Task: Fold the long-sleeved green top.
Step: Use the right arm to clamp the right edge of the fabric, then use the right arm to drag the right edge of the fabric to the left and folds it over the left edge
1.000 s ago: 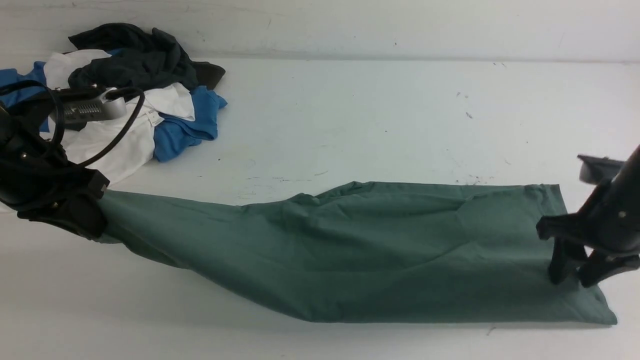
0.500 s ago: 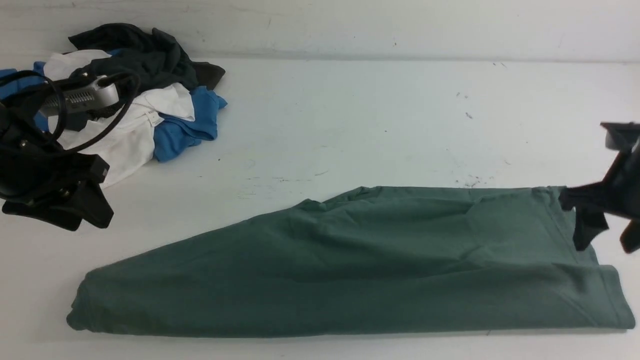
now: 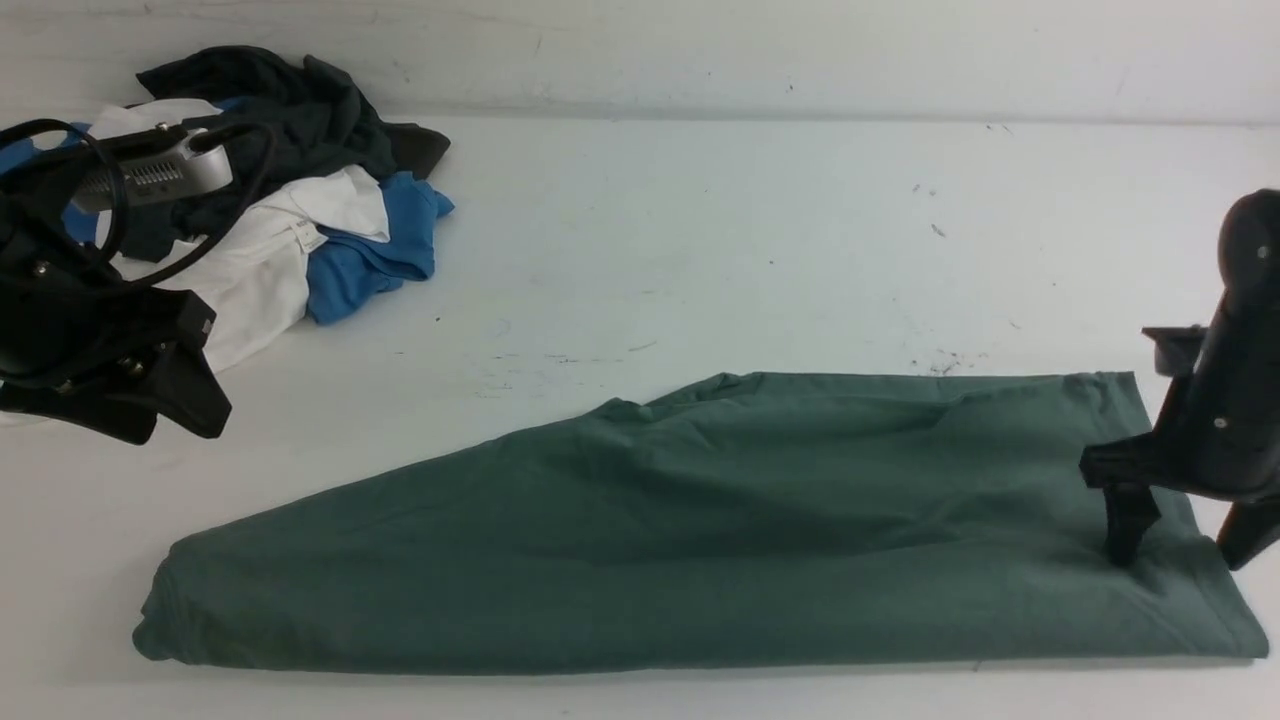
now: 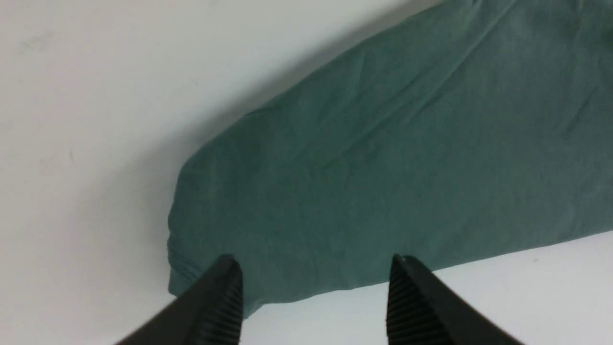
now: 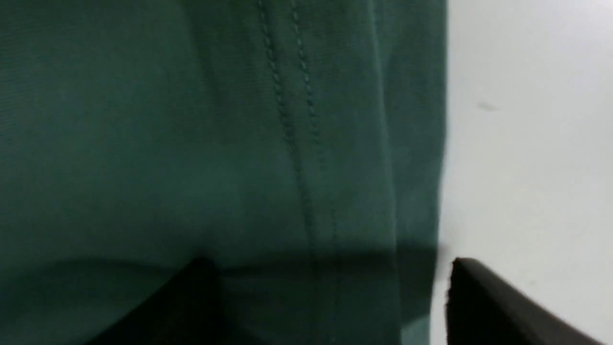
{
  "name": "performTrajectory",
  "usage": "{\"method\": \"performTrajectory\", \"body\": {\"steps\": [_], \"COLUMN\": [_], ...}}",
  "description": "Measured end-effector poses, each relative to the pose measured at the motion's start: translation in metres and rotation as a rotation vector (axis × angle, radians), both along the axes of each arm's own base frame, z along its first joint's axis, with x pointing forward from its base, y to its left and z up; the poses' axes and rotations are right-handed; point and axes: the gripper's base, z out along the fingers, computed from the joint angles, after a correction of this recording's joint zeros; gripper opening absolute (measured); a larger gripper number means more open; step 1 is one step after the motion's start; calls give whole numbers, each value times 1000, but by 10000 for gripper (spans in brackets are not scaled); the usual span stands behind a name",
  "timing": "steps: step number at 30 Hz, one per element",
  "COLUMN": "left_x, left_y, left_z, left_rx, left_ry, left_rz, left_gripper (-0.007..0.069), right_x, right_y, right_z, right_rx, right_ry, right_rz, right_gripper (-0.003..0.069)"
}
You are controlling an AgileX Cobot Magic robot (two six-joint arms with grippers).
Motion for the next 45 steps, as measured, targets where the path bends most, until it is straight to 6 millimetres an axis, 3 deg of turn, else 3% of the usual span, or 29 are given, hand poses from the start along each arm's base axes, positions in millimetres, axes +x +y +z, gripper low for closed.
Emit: {"method": "performTrajectory", "body": {"steps": [4, 7, 8, 11, 12, 16, 18, 19, 21, 22, 24, 25, 26, 29, 32, 33, 36, 37, 38, 39, 40, 41, 42, 45], "left_x": [0, 0, 0, 0, 0, 0, 0, 0, 0, 0, 2, 2, 3, 3, 3, 3, 3, 3, 3, 3, 3, 3, 4, 4], "left_y": [0, 0, 0, 0, 0, 0, 0, 0, 0, 0, 0, 0, 0, 0, 0, 0, 0, 0, 0, 0, 0, 0, -1, -1], "left_z": [0, 0, 0, 0, 0, 0, 0, 0, 0, 0, 1, 1, 1, 1, 1, 1, 1, 1, 1, 1, 1, 1, 1, 2], "left_rx": [-1, -2, -2, -3, -4, -10, -11, -11, -11, -12, -17, -17, -19, -21, -23, -23, -24, -25, -25, -25, -28, -28, -32, -36], "left_ry": [0, -1, -1, -1, 0, 10, 12, 12, 12, 12, -1, -1, -10, -10, -9, -9, -9, -9, -9, -9, -9, -9, -10, -10], "left_rz": [0, 0, 0, 2, 6, 36, 42, 42, 44, 44, 57, 58, 72, 88, 92, 93, 94, 95, 95, 95, 95, 95, 96, 97], "left_gripper": [385, 385, 385, 385, 385, 385, 385, 385, 385, 385, 385, 385, 386, 386, 386, 386, 386, 386, 386, 386, 386, 386, 386, 386], "right_x": [3, 3, 3, 3, 3, -2, -8, -8, -16, -17, -21, -21, -25, -34, -42, -47, -55, -55, -58, -59, -63, -63, -67, -73], "right_y": [2, 5, 5, 4, 3, -12, -36, -36, -55, -56, -55, -53, -42, -7, 27, 54, 105, 112, 139, 142, 172, 176, 202, 242], "right_z": [-4, -4, -4, -4, -3, 5, 24, 26, 63, 66, 117, 121, 157, 205, 229, 236, 232, 230, 222, 221, 209, 206, 191, 164], "right_rx": [29, 77, 80, 72, 60, -52, -155, -156, -210, -212, -203, -194, -150, -9, 118, 194, 294, 299, 321, 322, 336, 335, 336, 334], "right_ry": [12, 12, 12, 13, 13, 13, -25, -32, -127, -133, -277, -288, -409, -570, -639, -649, -598, -588, -548, -543, -493, -483, -431, -371], "right_rz": [36, 59, 61, 73, 69, 37, -8, -12, -73, -82, -129, -134, -154, -153, -123, -80, 10, 26, 66, 76, 123, 129, 174, 240], "right_gripper": [559, 382, 369, 116, 79, 53, 53, 53, 53, 53, 53, 53, 53, 51, 51, 51, 51, 51, 51, 51, 51, 51, 51, 51]}}
